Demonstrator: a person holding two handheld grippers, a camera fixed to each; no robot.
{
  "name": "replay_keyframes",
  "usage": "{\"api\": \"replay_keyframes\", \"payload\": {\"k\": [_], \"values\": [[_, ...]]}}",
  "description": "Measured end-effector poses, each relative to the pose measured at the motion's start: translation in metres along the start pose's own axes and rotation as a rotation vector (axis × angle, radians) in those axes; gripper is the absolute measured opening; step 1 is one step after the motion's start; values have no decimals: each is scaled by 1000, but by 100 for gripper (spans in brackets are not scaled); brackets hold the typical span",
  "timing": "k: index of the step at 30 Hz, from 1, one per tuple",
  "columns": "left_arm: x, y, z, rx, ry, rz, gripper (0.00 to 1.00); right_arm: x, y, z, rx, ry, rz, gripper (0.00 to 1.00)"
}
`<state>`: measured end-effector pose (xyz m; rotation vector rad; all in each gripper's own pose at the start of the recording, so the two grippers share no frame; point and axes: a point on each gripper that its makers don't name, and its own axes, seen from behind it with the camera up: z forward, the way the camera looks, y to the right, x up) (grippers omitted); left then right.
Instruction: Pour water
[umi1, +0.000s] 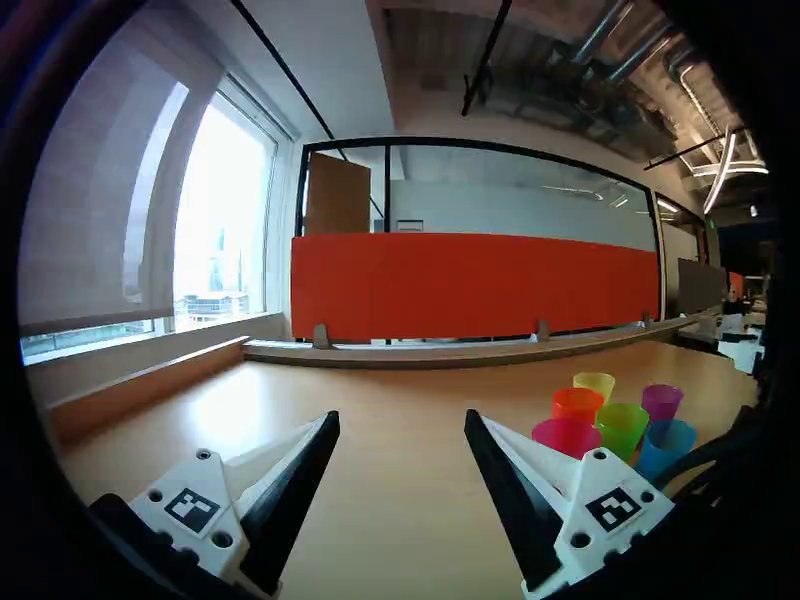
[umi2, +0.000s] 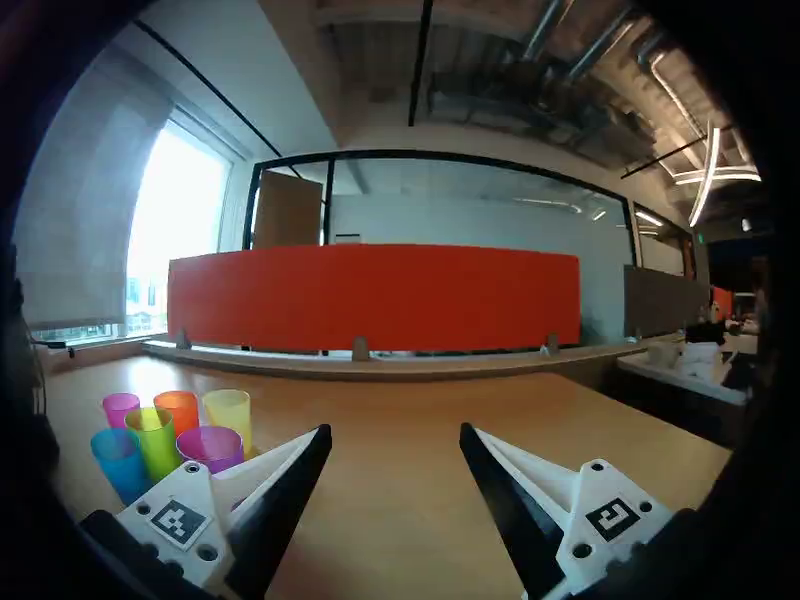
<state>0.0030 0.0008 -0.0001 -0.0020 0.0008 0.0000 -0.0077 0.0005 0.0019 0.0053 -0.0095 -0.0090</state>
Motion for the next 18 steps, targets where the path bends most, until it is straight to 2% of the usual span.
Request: {"api": "replay_keyframes", "payload": {"k": [5,18], "values": [[22,4,0,-18,2,-5,93,11,-3,1,20,-6,-20,99],[70,-1,7,-21,-16,-54,93,67,-7,7,65,-13,-19,100]]}}
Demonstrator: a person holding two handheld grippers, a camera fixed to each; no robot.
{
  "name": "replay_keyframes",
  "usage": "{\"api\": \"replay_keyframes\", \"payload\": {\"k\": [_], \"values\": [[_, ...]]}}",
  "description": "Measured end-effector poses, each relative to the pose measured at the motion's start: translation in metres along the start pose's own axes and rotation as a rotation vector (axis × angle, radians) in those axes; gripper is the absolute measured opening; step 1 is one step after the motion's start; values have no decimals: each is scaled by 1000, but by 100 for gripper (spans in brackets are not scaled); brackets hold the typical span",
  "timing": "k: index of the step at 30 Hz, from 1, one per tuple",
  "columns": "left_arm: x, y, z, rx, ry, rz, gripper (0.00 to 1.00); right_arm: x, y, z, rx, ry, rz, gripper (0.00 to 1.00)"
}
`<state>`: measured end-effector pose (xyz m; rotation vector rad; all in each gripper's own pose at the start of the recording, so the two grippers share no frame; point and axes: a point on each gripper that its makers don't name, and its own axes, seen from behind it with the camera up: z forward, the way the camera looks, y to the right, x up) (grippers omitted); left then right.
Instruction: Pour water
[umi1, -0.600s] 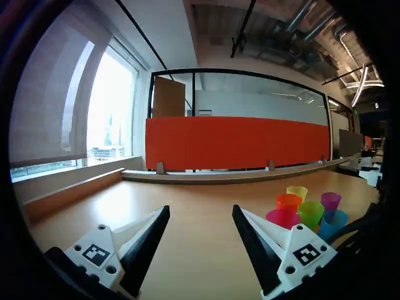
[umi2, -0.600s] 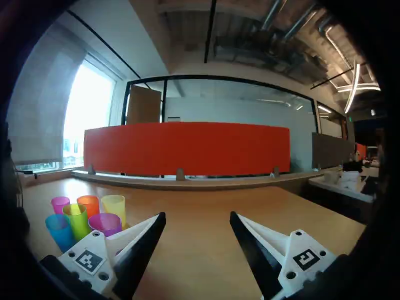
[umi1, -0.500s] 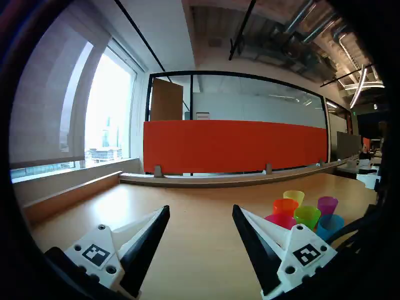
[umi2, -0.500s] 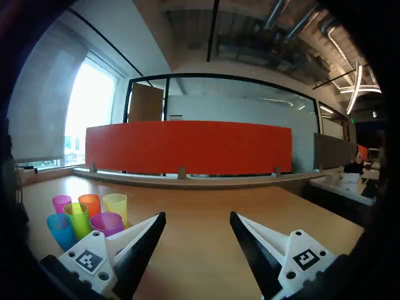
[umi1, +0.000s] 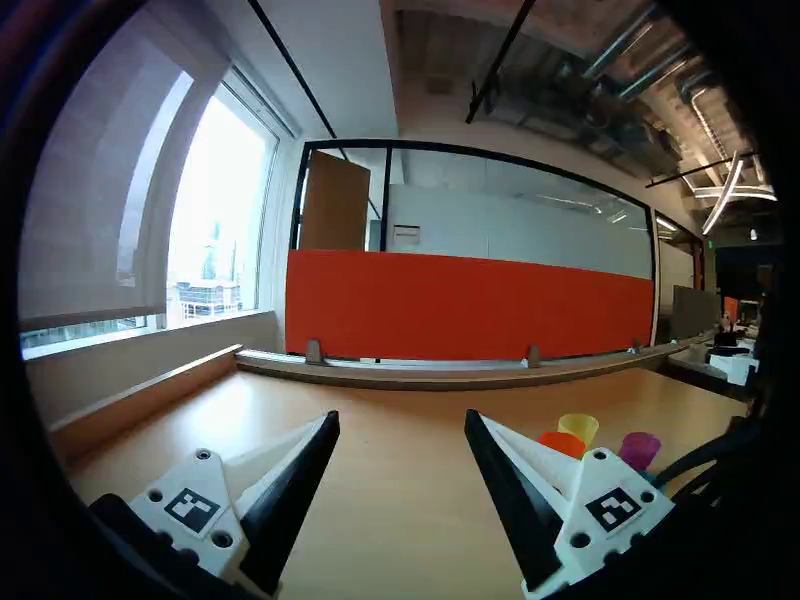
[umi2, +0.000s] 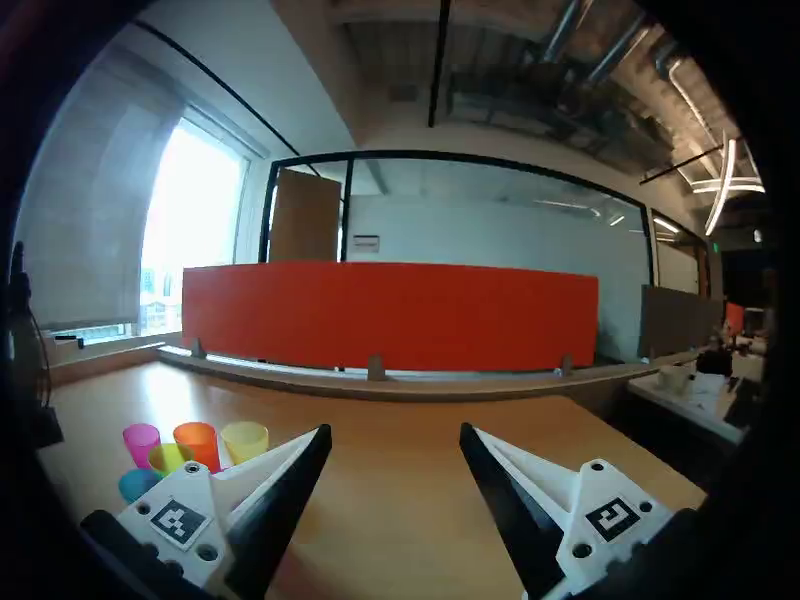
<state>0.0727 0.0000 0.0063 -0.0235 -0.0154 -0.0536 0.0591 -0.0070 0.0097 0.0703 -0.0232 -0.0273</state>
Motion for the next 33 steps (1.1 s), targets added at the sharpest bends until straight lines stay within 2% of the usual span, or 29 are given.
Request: {"api": "replay_keyframes", "payload": {"k": [11,20,26,33], "values": [[53,14,10,-60,-14,12,93,46,-9,4,60,-31,31,99],[90,28,16,-116,-25,20,93,89,-15,9,108,-24,53,99],[99,39,20,-160,-33,32,93,103,-20,13,141,-12,41,99],[104,50,23,-215,-31,24,93,106,-29,14,192,-16,45,99]]}}
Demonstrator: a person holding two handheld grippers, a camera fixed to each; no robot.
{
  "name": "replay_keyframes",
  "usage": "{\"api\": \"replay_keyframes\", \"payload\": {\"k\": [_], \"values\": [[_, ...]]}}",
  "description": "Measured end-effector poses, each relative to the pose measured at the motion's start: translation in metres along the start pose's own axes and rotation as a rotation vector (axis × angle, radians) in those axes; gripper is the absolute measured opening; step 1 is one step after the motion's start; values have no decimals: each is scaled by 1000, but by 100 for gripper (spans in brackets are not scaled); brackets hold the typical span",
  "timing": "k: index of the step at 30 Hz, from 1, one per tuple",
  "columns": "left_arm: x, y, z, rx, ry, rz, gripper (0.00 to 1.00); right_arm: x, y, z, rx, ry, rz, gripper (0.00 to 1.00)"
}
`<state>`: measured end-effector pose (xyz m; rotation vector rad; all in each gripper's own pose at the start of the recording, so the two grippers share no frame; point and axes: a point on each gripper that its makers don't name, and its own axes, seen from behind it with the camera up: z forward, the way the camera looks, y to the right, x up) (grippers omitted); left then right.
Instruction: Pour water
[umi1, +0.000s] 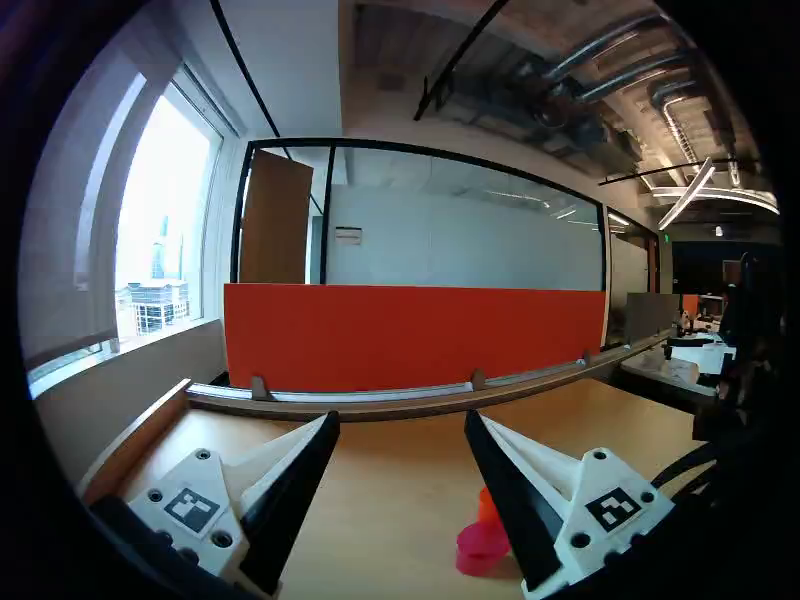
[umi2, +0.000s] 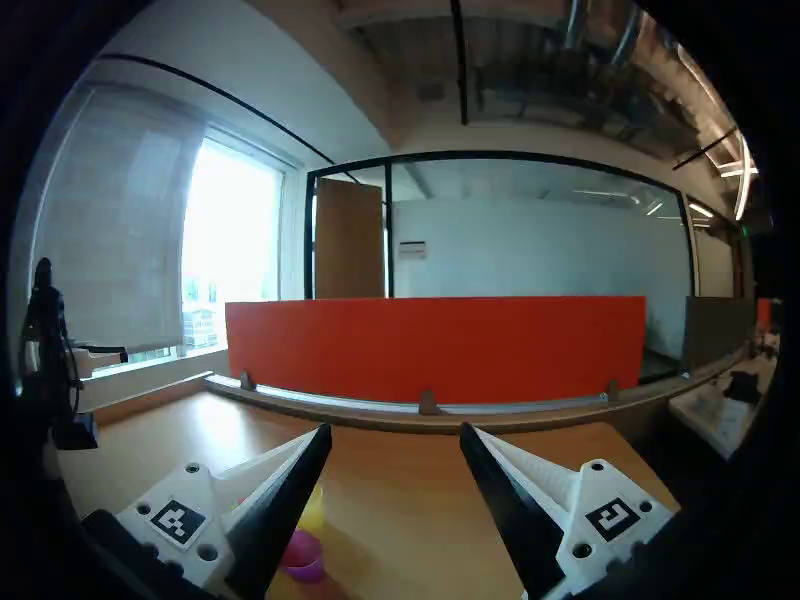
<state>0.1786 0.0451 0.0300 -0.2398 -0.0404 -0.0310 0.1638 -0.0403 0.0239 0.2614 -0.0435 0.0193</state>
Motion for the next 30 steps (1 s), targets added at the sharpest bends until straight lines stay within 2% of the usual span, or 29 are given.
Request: {"api": "replay_keyframes", "payload": {"k": [14,23,30], "values": [[-8,17,2,-136,-36,8,93,6,-29,5,166,-24,-15,99],[0,40,1,-253,-13,7,93,5,-48,3,263,-39,-64,99],[0,53,1,-318,-11,-8,93,6,-69,-3,358,-38,-81,99]]}}
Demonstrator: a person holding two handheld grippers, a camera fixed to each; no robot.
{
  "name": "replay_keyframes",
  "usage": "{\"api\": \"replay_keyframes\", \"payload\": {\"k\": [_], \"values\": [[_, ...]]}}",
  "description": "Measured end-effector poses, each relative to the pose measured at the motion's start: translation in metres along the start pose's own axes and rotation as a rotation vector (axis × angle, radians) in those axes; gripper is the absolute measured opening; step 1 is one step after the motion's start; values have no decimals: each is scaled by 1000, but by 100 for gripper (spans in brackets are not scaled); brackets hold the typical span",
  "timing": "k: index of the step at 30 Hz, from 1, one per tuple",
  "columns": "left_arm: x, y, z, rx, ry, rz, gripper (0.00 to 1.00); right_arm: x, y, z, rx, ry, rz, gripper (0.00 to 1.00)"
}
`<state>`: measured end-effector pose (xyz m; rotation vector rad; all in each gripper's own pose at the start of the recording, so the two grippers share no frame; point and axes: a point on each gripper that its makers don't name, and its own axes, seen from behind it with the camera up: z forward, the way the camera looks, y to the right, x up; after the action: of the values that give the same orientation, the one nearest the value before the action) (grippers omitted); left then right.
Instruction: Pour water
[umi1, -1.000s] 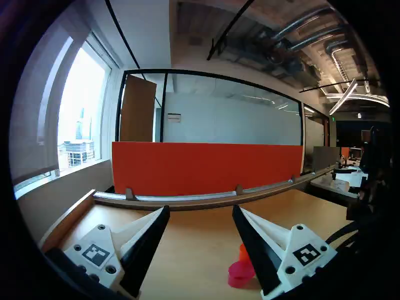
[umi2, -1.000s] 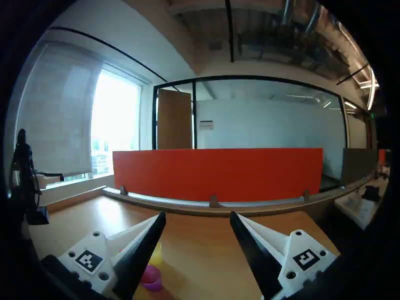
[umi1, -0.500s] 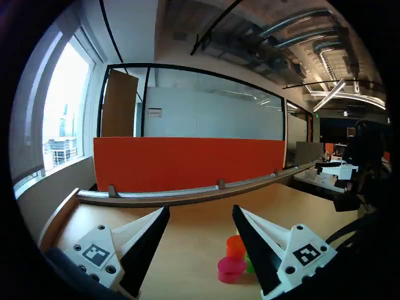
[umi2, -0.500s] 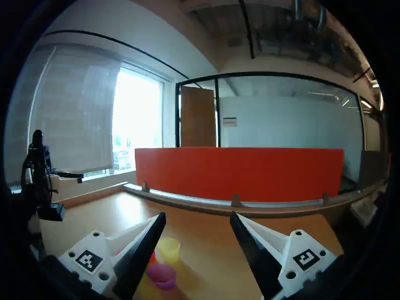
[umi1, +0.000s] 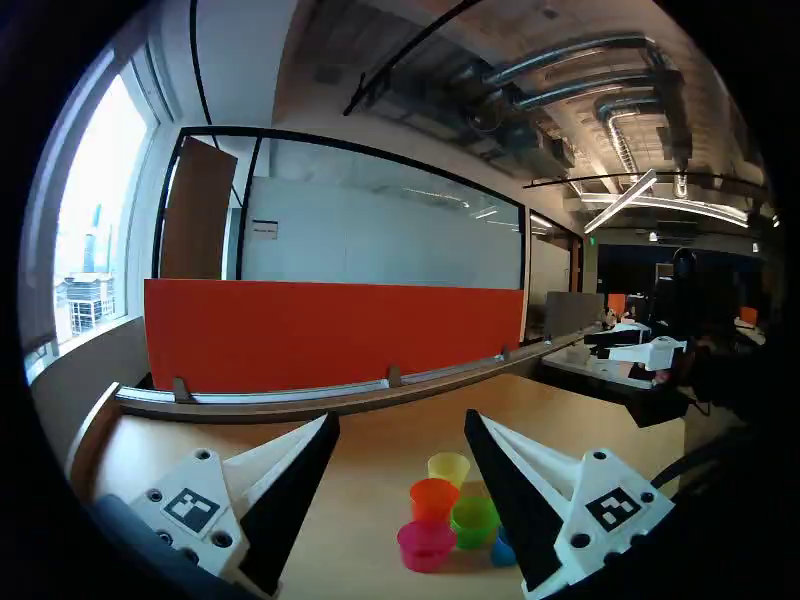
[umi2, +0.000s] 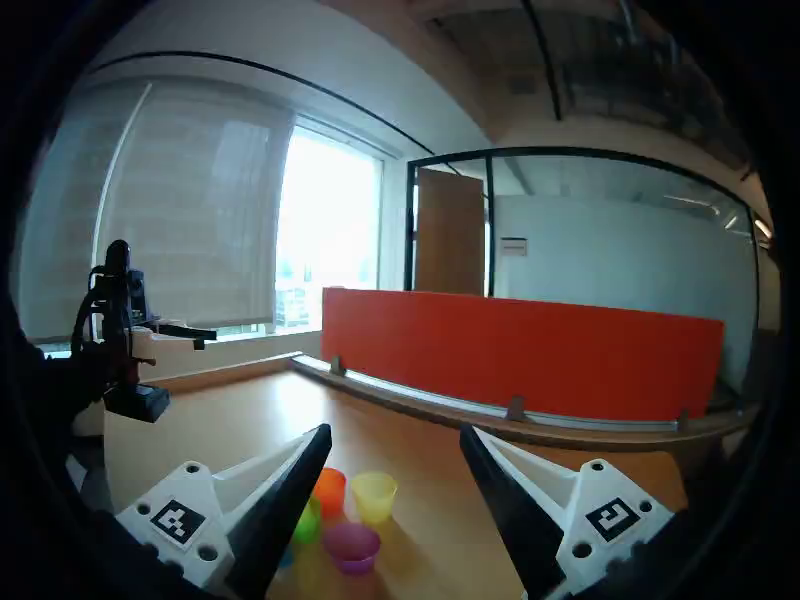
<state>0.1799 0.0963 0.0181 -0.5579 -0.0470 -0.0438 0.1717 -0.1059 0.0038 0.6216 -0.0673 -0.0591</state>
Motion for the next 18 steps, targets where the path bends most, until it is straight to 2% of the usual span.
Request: {"api": "replay_keyframes", "payload": {"k": [11,18], "values": [[-5,13,-1,-77,-21,28,93,-2,-21,5,105,-16,-18,99],[-4,19,0,-119,-14,24,93,-5,-32,8,158,-28,-36,99]]}}
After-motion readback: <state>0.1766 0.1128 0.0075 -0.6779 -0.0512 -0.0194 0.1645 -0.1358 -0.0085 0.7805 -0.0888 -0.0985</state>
